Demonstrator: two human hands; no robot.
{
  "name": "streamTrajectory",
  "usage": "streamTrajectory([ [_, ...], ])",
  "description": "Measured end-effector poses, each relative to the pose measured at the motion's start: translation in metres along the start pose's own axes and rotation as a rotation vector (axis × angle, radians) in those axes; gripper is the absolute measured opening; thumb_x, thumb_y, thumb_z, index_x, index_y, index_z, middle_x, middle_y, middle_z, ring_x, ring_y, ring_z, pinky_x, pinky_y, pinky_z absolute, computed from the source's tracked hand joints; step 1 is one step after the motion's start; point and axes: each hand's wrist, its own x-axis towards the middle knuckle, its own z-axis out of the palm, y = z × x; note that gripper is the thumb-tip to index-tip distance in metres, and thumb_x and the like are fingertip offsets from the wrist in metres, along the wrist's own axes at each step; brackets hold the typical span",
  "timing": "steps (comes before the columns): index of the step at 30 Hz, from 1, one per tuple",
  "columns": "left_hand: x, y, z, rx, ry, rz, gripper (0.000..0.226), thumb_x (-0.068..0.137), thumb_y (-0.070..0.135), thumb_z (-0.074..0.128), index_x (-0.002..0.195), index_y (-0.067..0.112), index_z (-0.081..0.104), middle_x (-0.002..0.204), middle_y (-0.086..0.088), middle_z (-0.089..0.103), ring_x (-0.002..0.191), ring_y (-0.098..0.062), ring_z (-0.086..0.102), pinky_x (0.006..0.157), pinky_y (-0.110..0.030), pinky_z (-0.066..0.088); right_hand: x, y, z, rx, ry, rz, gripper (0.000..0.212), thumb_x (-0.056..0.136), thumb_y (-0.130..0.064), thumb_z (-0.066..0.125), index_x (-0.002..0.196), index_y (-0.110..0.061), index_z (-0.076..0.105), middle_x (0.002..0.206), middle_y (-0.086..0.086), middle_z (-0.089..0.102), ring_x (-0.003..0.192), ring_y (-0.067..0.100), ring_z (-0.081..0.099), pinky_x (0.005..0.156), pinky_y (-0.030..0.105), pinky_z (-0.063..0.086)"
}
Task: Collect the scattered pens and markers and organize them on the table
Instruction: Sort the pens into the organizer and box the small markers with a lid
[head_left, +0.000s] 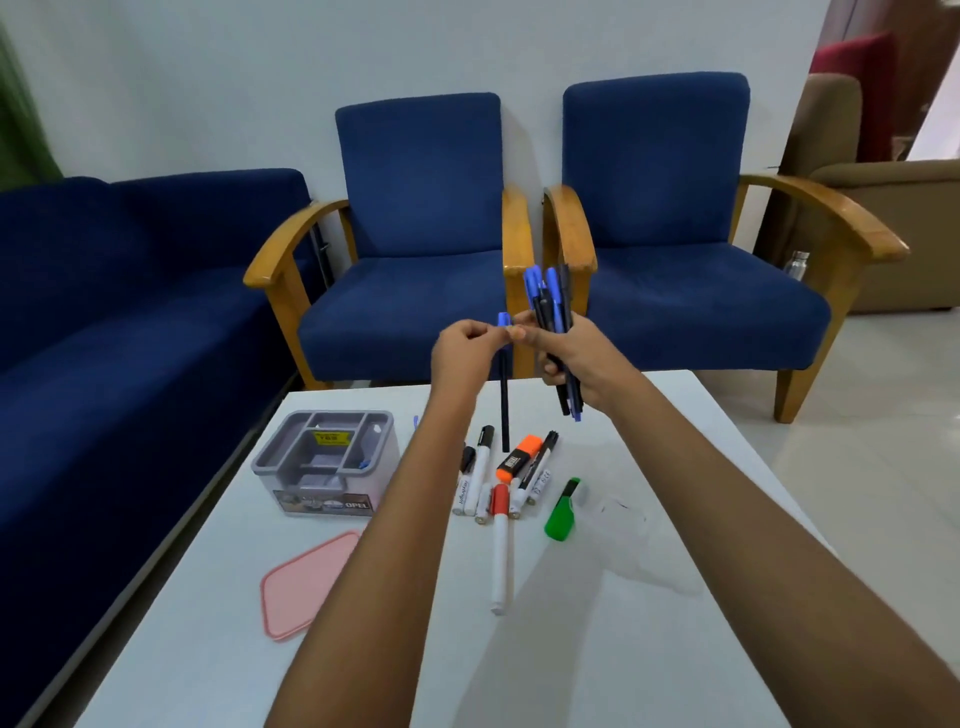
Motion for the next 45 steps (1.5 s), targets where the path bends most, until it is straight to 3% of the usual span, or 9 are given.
streamTrajectory([
  [5,-0.006,-0.004,-0.037,-0.064,-0.056,0.010,0.011,0.085,0.020,0.068,0.084,0.009,0.066,0.073,0.000,0.062,0.057,-0.006,0.047,0.056,-0.020,0.037,-0.007,0.010,0.035,-0.036,-0.170,0.109,0.021,0.082,-0.013,0.071,0.100,-0.011,0.060,0.075,0.005,0.063,0.047,0.008,0.041,0.040,0.019,0.033],
  [9,-0.002,-0.023,-0.059,-0.012,0.004,0.055,0.019,0.090,0.023,0.062,0.086,0.006,0.070,0.075,0.000,0.065,0.056,-0.006,0.050,0.057,-0.023,0.040,-0.009,0.030,0.061,-0.026,-0.035,0.131,0.015,0.083,-0.012,0.069,0.093,-0.011,0.058,0.064,0.005,0.054,0.046,0.011,0.040,0.038,0.019,0.035],
  [12,0.006,-0.049,-0.060,0.382,0.103,0.099,0.025,0.094,0.018,0.049,0.089,0.004,0.069,0.090,-0.008,0.070,0.077,-0.020,0.060,0.071,-0.036,0.049,-0.011,0.044,0.070,0.081,0.135,0.152,0.010,0.088,-0.011,0.063,0.093,-0.011,0.054,0.058,0.003,0.045,0.045,0.011,0.040,0.038,0.018,0.037],
  [17,0.009,-0.087,-0.038,1.119,-0.175,0.153,0.024,0.089,0.004,0.048,0.104,0.006,0.067,0.103,-0.012,0.069,0.096,-0.031,0.063,0.078,-0.036,0.051,-0.011,0.050,0.075,0.253,0.226,0.173,0.005,0.093,-0.009,0.058,0.094,-0.010,0.053,0.063,0.007,0.052,0.051,0.017,0.051,0.042,0.022,0.046],
  [27,0.020,-0.121,-0.011,1.321,-0.144,0.214,0.021,0.093,0.014,0.051,0.113,0.009,0.057,0.114,-0.010,0.063,0.112,-0.026,0.051,0.084,-0.034,0.043,0.000,0.053,0.066,0.256,0.240,0.174,0.006,0.093,-0.009,0.058,0.091,-0.014,0.055,0.064,0.007,0.053,0.051,0.014,0.050,0.045,0.021,0.047],
  [33,0.025,-0.109,-0.002,1.144,-0.043,0.083,0.016,0.091,0.008,0.050,0.102,0.007,0.062,0.105,-0.011,0.067,0.099,-0.027,0.060,0.075,-0.030,0.045,0.003,0.061,0.065,0.242,0.279,0.184,0.006,0.091,-0.010,0.061,0.090,-0.013,0.056,0.065,0.006,0.055,0.051,0.014,0.051,0.045,0.021,0.047],
  [38,0.021,-0.090,-0.014,0.453,0.122,0.033,0.016,0.089,0.022,0.059,0.096,0.010,0.067,0.088,-0.002,0.068,0.078,-0.015,0.060,0.064,-0.025,0.045,-0.001,0.064,0.066,0.219,0.310,0.135,0.011,0.087,-0.012,0.067,0.092,-0.009,0.058,0.062,0.004,0.053,0.049,0.013,0.049,0.045,0.021,0.046],
  [41,0.009,-0.070,-0.033,0.053,0.107,0.087,0.012,0.086,0.018,0.063,0.094,0.011,0.069,0.081,0.000,0.068,0.077,-0.013,0.064,0.069,-0.026,0.053,-0.010,0.062,0.072,0.218,0.231,0.124,0.013,0.085,-0.017,0.069,0.093,-0.010,0.060,0.059,0.002,0.049,0.048,0.011,0.045,0.043,0.020,0.044],
  [45,-0.009,-0.054,-0.056,-0.060,0.055,0.177,0.010,0.085,0.011,0.065,0.094,0.010,0.069,0.080,-0.001,0.069,0.075,-0.010,0.066,0.067,-0.020,0.055,-0.025,0.059,0.094,0.169,0.060,0.122,0.015,0.083,-0.017,0.072,0.091,-0.011,0.061,0.053,0.000,0.044,0.043,0.009,0.039,0.040,0.020,0.036],
])
